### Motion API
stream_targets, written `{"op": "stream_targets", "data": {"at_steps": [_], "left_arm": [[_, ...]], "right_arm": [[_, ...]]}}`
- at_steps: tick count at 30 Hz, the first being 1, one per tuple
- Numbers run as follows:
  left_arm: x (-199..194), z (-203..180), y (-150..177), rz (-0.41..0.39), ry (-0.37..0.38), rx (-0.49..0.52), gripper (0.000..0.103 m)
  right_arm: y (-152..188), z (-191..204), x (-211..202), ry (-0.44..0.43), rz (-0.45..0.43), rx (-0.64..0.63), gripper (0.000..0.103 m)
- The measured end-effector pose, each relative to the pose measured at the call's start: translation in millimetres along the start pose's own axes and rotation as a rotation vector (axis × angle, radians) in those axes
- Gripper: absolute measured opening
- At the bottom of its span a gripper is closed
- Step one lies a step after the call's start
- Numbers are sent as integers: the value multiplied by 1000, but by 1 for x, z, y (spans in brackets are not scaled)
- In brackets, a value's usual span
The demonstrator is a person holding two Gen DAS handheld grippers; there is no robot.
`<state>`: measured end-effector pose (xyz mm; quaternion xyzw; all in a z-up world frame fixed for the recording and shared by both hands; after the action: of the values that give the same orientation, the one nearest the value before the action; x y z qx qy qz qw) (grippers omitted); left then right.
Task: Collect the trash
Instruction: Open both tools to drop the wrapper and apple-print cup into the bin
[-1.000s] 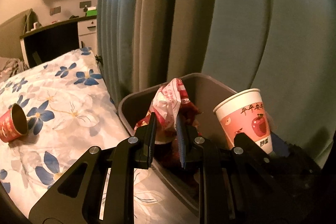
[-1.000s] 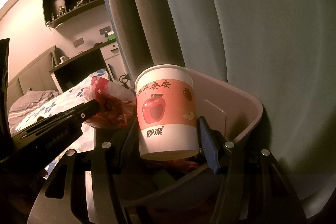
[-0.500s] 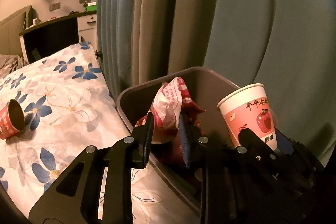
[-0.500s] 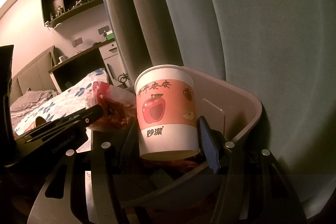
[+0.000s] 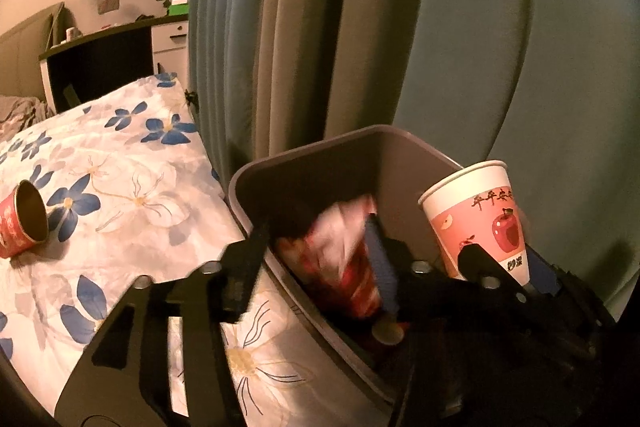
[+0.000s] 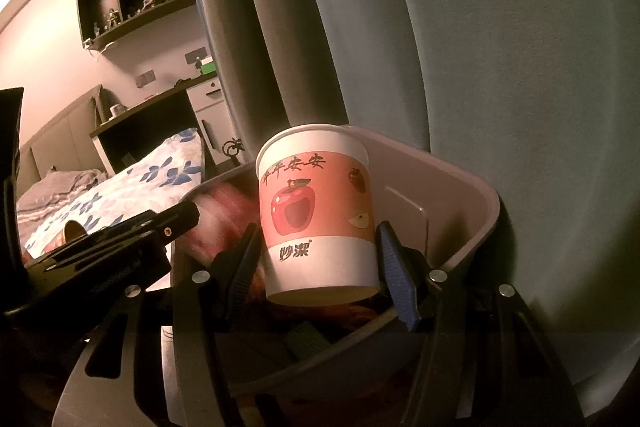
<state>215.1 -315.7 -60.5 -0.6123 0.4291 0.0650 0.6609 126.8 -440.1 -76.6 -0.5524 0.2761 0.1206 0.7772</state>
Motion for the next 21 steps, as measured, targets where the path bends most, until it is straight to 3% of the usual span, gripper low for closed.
{"op": "stream_targets", "data": {"at_steps": [5,16,21], "left_arm": [[-5,13,-1,-21,-19,-48,81],[-39,59,13,-20,-110,-102,89],[-75,106,30,-37,-221,-134,95]], "right_arm": [[0,-3,-2,19,-13,7,69],[-2,15,-22,-7,-54,-9,80],[1,51,-27,-76,-45,-64,84]]}}
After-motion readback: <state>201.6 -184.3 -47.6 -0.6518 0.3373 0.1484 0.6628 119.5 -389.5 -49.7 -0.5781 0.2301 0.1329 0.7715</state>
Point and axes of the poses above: each gripper's, at about its wrist camera, not at the fingertips, and x roughly the way its jaws point, z to its left, y to its underside, the point moved 3 cm from there along x, roughly the way its jaws point, and after that the axes turned 6 degrees about z, right-handed, at the moved point
